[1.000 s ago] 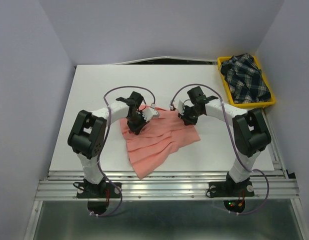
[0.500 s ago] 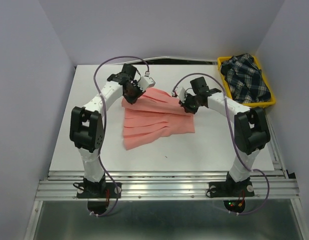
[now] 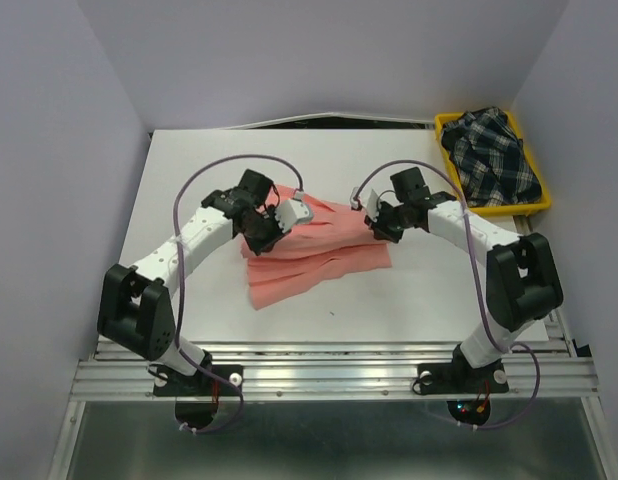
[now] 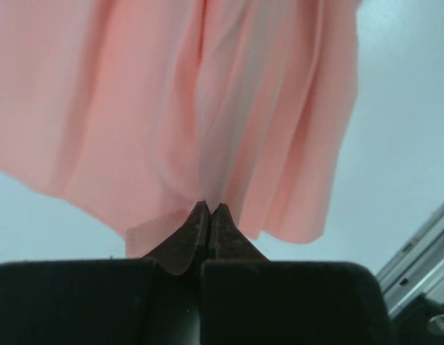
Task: Fold and stack the skirts
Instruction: Fold the skirt
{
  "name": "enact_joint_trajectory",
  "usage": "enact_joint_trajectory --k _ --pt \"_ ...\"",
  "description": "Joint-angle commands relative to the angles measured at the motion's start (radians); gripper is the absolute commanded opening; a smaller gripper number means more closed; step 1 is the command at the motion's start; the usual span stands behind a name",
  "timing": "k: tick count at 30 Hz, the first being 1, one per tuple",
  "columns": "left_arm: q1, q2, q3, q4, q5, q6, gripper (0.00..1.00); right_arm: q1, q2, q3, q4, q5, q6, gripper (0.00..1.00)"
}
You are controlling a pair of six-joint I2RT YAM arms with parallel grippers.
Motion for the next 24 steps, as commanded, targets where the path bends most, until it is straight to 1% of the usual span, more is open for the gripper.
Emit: enact_joint_trajectory --k 1,2,3,4,5,6,7,8,11,12,13,14,16,17,19,20,22,23,24 --pt "-0.054 -0.01 -0.233 0.036 -0.009 -0.033 0.0 -0.017 0.07 -0.077 0.044 0.086 -0.036 0.01" --pt "-0.065 -0.004 -0.26 0.078 0.002 -0.04 0.05 -0.017 0.077 -0.089 0.072 0.086 -0.036 0.01" --pt "-0.08 0.008 -0.307 0.106 -0.003 -0.051 0.14 -0.017 0.09 -0.109 0.081 0.086 -0.039 0.01" --pt "-0.085 0.016 -0.32 0.125 -0.009 -0.059 0.32 -0.008 0.093 -0.112 0.095 0.086 -0.035 0.02" --pt "-0.085 0.027 -0.326 0.135 -0.006 -0.059 0.4 -0.008 0.097 -0.112 0.092 0.084 -0.027 0.07" --pt "-0.085 0.039 -0.33 0.137 -0.006 -0.067 0.43 -0.008 0.101 -0.106 0.086 0.074 -0.016 0.14" --pt "-0.085 0.039 -0.334 0.13 -0.004 -0.064 0.46 -0.008 0.104 -0.097 0.077 0.063 -0.016 0.25" --pt "-0.085 0.032 -0.324 0.104 0.011 -0.059 0.52 -0.008 0.104 -0.071 0.042 0.055 -0.018 0.43" --pt "-0.085 -0.051 -0.282 0.053 0.045 -0.031 0.57 -0.008 0.073 -0.031 -0.012 0.032 -0.027 0.5" --pt "-0.085 -0.103 -0.268 0.013 0.069 -0.019 0.66 -0.008 0.036 -0.002 -0.069 0.005 -0.043 0.52" --pt "-0.083 -0.126 -0.234 -0.004 0.079 -0.015 0.68 -0.008 0.016 0.016 -0.103 -0.011 -0.047 0.6" --pt "-0.083 -0.148 -0.214 -0.05 0.103 -0.001 0.69 -0.008 -0.007 0.033 -0.162 -0.025 -0.047 0.62" --pt "-0.081 -0.198 -0.182 -0.076 0.117 0.01 0.69 -0.008 -0.06 0.094 -0.196 -0.048 -0.015 0.62" --pt "-0.078 -0.212 -0.153 -0.084 0.132 0.013 0.68 -0.008 -0.076 0.113 -0.215 -0.052 -0.01 0.59" --pt "-0.075 -0.232 -0.136 -0.084 0.146 0.018 0.64 -0.008 -0.091 0.157 -0.217 -0.074 0.025 0.55" --pt "-0.075 -0.228 -0.128 -0.058 0.146 0.009 0.62 -0.017 -0.081 0.174 -0.218 -0.078 0.044 0.52" --pt "-0.072 -0.209 -0.131 -0.016 0.142 -0.016 0.6 -0.017 -0.013 0.209 -0.218 -0.091 0.09 0.48" --pt "-0.072 -0.177 -0.133 0.026 0.125 -0.045 0.56 -0.027 0.017 0.243 -0.215 -0.095 0.102 0.43" --pt "-0.072 -0.157 -0.131 0.051 0.113 -0.068 0.54 -0.027 0.051 0.263 -0.215 -0.095 0.114 0.41"
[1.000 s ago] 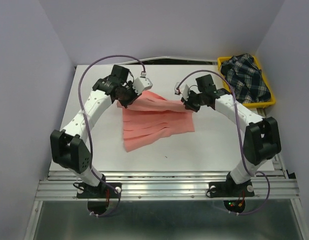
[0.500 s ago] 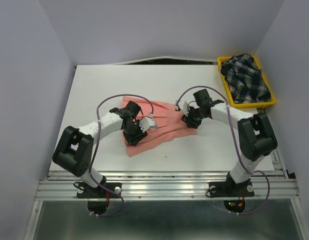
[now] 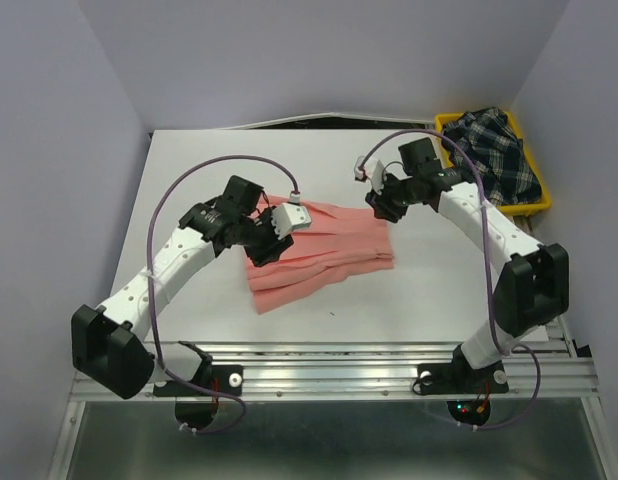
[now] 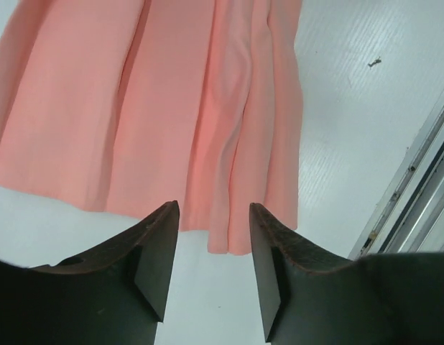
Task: Fold and stack the skirts
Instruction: Fold the skirt
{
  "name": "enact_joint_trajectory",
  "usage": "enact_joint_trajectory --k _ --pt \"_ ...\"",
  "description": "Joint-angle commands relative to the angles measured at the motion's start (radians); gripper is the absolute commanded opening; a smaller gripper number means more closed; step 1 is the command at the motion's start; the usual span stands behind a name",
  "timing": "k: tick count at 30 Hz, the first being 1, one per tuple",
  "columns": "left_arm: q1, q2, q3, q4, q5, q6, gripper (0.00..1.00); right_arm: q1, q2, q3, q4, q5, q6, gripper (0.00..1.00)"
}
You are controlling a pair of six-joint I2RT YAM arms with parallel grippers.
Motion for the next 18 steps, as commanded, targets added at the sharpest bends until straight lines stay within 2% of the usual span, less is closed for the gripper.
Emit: enact_joint_trajectory --k 1,3,5,7,9,13,18 --pt "0.014 0.091 0.003 0.084 -0.013 -0.076 0.52 -0.018 0.166 0.095 -0.026 -0.053 0.087 0.39" --pt "0.019 0.153 0.005 0.13 -0.025 -0.111 0.45 -0.018 0.224 0.135 -0.041 -0.089 0.085 0.31" --pt "0.019 0.197 -0.003 0.152 -0.034 -0.128 0.43 -0.018 0.264 0.135 -0.04 -0.1 0.09 0.29" --pt "0.019 0.266 -0.026 0.162 -0.046 -0.128 0.38 -0.018 0.3 0.104 -0.043 -0.11 0.084 0.29" --pt "0.019 0.298 -0.057 0.15 -0.031 -0.102 0.32 -0.008 0.303 0.052 -0.05 -0.105 0.07 0.24" --pt "0.004 0.281 -0.145 0.115 -0.02 -0.006 0.28 0.002 0.277 -0.049 -0.069 -0.07 0.039 0.24" --pt "0.002 0.387 -0.161 0.144 -0.108 -0.028 0.18 0.024 0.309 -0.094 -0.138 -0.058 0.021 0.22"
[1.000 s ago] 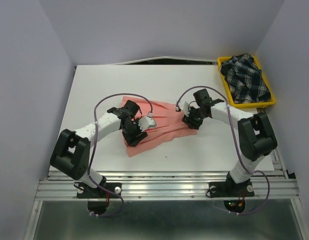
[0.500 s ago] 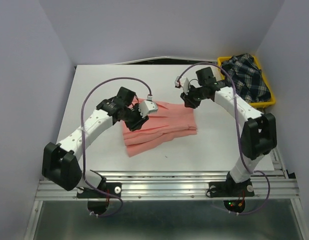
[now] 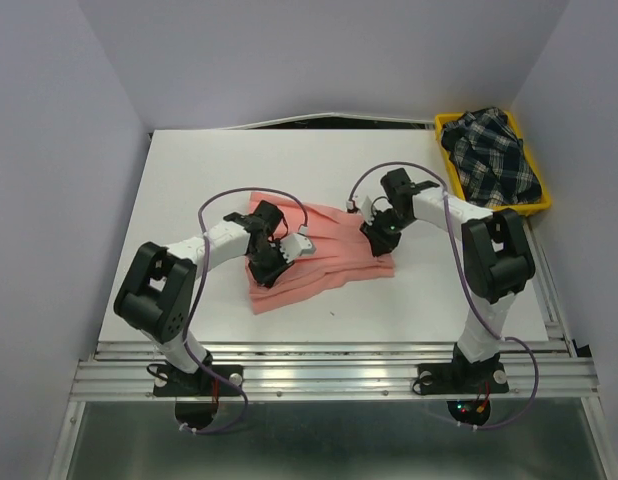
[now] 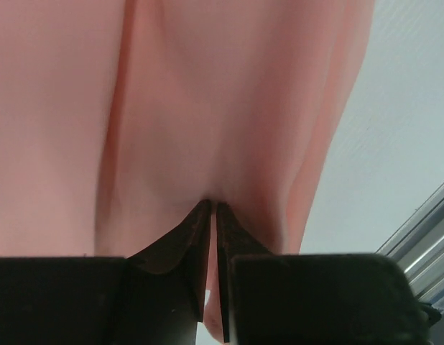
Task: Fold and stack the skirts
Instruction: Fold the skirt
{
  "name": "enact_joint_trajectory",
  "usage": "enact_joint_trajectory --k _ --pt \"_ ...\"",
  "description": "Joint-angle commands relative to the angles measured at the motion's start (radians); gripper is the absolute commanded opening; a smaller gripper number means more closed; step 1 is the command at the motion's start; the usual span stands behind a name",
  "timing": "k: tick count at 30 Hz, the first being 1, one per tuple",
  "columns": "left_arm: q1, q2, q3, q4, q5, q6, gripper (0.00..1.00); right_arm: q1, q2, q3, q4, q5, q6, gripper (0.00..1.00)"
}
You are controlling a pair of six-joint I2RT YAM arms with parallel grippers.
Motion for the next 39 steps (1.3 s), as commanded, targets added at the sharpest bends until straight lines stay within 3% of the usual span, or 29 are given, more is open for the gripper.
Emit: enact_joint_trajectory --k 1,4,8,10,11,14,15,18,21,23,25,26,27,29,30,33,39 --pt "0.006 0.072 0.044 0.021 -0.057 0.008 0.18 0.027 0.006 -0.058 -0.119 0.0 -0.024 0.22" --pt "0.044 0.17 0.141 0.046 -0.087 -0.012 0.15 0.062 -0.017 -0.083 -0.141 -0.035 -0.01 0.23" --pt "0.096 0.355 0.419 0.04 -0.097 -0.061 0.14 0.092 -0.038 -0.1 -0.186 -0.107 0.051 0.24" --pt "0.138 0.47 0.635 0.034 -0.1 -0.116 0.16 0.105 -0.045 -0.106 -0.183 -0.168 0.095 0.24" --pt "0.161 0.547 0.79 0.014 -0.102 -0.136 0.2 0.105 -0.048 -0.104 -0.16 -0.184 0.155 0.25" --pt "0.191 0.635 1.011 -0.027 -0.061 -0.19 0.29 0.117 -0.049 -0.088 -0.147 -0.279 0.249 0.28" --pt "0.199 0.655 1.137 -0.055 -0.033 -0.198 0.39 0.128 -0.051 -0.082 -0.121 -0.302 0.264 0.31" --pt "0.23 0.628 1.232 -0.055 0.028 -0.257 0.48 0.14 -0.06 -0.028 -0.095 -0.388 0.332 0.33" --pt "0.267 0.499 1.046 0.046 0.126 -0.375 0.52 0.14 -0.052 0.076 -0.078 -0.363 0.404 0.35" --pt "0.31 0.335 0.9 0.107 0.186 -0.441 0.52 0.14 -0.04 0.168 -0.072 -0.296 0.465 0.36" --pt "0.336 0.165 0.636 0.222 0.271 -0.565 0.5 0.14 -0.029 0.221 -0.057 -0.236 0.547 0.38" --pt "0.336 0.108 0.473 0.26 0.277 -0.616 0.46 0.14 -0.031 0.247 -0.014 -0.199 0.586 0.42" --pt "0.336 0.01 0.395 0.341 0.313 -0.736 0.35 0.14 -0.029 0.256 0.005 -0.166 0.621 0.43" --pt "0.333 -0.09 0.151 0.46 0.332 -0.896 0.26 0.14 -0.009 0.277 0.023 -0.124 0.712 0.45" --pt "0.328 -0.177 0.078 0.585 0.331 -1.057 0.18 0.14 -0.003 0.282 0.023 -0.116 0.794 0.45" --pt "0.264 -0.277 -0.129 0.785 0.338 -1.219 0.05 0.158 -0.017 0.197 0.067 -0.075 0.887 0.44" --pt "0.051 -0.252 -0.292 1.05 0.331 -1.512 0.0 0.217 -0.025 0.1 0.141 0.069 0.958 0.45"
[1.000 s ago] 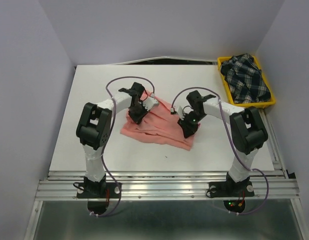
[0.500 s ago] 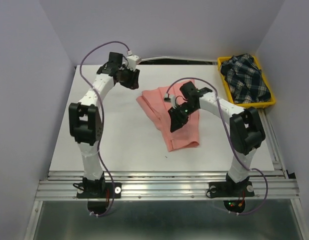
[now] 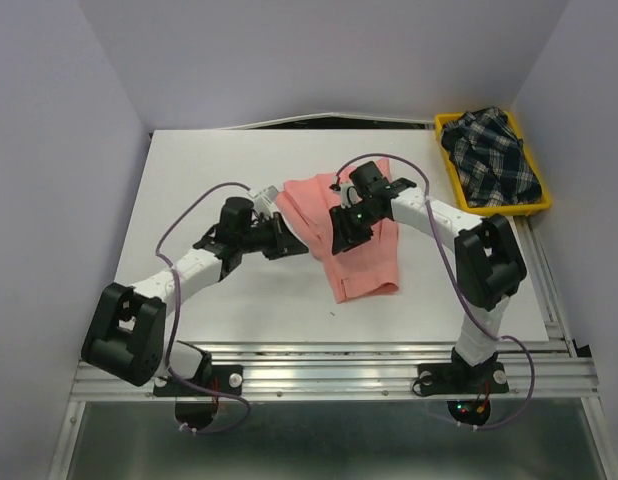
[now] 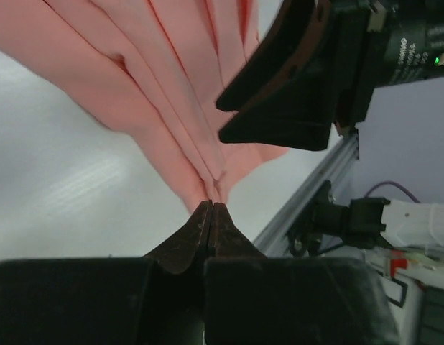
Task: Fold and stack the skirts
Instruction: Fold the skirt
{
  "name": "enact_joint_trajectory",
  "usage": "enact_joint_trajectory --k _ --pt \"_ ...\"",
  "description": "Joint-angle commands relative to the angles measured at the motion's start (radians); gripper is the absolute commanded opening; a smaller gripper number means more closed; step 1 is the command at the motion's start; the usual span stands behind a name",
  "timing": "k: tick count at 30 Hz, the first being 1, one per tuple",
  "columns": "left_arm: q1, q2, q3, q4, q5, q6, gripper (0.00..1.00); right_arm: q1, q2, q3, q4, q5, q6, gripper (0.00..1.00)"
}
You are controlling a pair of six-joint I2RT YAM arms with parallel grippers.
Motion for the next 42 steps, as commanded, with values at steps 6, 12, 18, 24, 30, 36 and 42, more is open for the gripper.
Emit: enact_joint_trajectory --k 6,12,18,24,30,36,42 --pt "-0.137 0.158 -0.05 0.388 0.015 -0.328 0.0 0.047 0.046 -0.005 0.092 0.145 0.102 0.51" --pt "-0.142 0.358 0.04 0.388 0.041 -0.351 0.0 0.047 0.092 0.019 0.09 0.182 0.097 0.48" --pt "-0.145 0.417 0.057 0.386 0.022 -0.348 0.0 0.057 0.117 0.035 0.09 0.185 0.097 0.47" --pt "-0.149 0.506 0.114 0.29 -0.03 -0.312 0.0 0.057 0.12 0.047 0.083 0.164 0.1 0.51" --pt "-0.143 0.531 0.159 0.202 -0.062 -0.264 0.0 0.057 0.109 0.065 0.066 0.15 0.096 0.54" --pt "-0.143 0.54 0.16 0.184 -0.085 -0.262 0.0 0.076 0.123 0.058 0.061 0.134 0.084 0.53" --pt "-0.143 0.559 0.183 0.153 -0.094 -0.256 0.0 0.101 0.15 0.073 0.061 0.177 0.085 0.44"
